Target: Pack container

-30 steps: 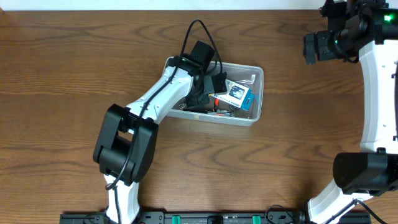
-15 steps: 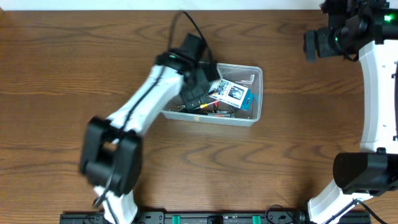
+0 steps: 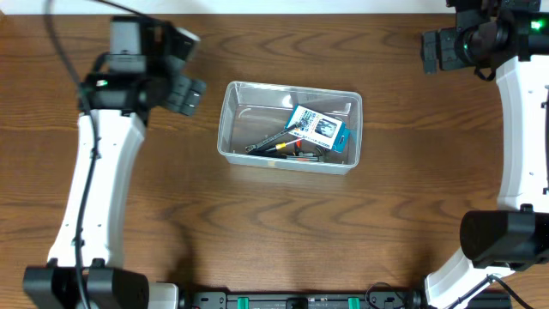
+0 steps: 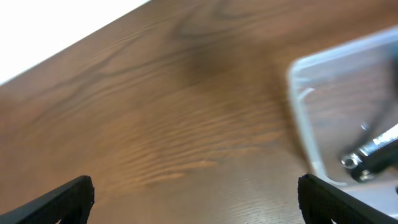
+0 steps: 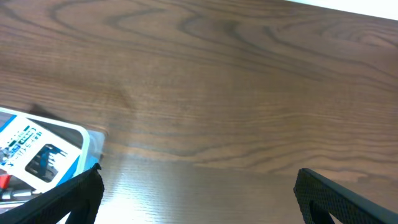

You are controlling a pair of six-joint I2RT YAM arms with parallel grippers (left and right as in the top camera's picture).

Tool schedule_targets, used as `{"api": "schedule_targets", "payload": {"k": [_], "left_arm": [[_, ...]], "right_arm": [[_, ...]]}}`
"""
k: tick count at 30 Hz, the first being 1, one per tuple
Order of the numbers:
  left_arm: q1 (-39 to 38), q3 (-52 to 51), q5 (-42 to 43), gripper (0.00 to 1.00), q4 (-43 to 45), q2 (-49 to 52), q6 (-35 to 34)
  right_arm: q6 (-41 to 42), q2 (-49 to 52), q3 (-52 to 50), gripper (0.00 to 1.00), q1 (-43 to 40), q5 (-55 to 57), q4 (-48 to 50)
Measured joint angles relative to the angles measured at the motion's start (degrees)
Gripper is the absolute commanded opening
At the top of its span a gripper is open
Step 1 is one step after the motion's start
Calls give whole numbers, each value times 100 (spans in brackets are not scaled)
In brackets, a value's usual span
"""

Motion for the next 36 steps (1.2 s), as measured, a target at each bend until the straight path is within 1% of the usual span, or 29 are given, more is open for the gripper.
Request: {"api": "schedule_targets", "payload": {"k": [2,5,7,9,12,16,21,25,28,30,36], "left_arm": [[179,-39,2,98,26,-223,-155],[372,-284,2,98,181,-820,-313],[433,-570,0,98,437,-1349,-365],[439,-994,4,98,743,-1930,-422],[437,-1805,7,98,1182,-2800,-446],[439,-3165,7,98,1759,-3965,-463],[439,-4776,7,98,2280,-5202,-466],[439,-5580,9,98,2507,-5984,-463],[439,-5853,50,98,2553,-6378,-463],[439,-5925,120,98,2570,-6542,-463],[439,-5928,223,98,2588,-6629,-463]], "right_arm": [[0,-131,-15,99,0,13,-46],[0,-625,-114,99,0,13,-103],[0,-1143,-310,99,0,17,28],[0,-1808,-726,99,0,20,256],[0,-2715,-1650,99,0,24,645],[74,-3768,-3617,99,0,28,1506],[319,-4548,-5845,99,0,15,2341],[389,-5370,-6985,99,0,15,2979],[387,-5851,-7458,99,0,17,3359],[387,-5998,-7698,99,0,17,3421],[389,-5945,-7943,99,0,17,2975]]}}
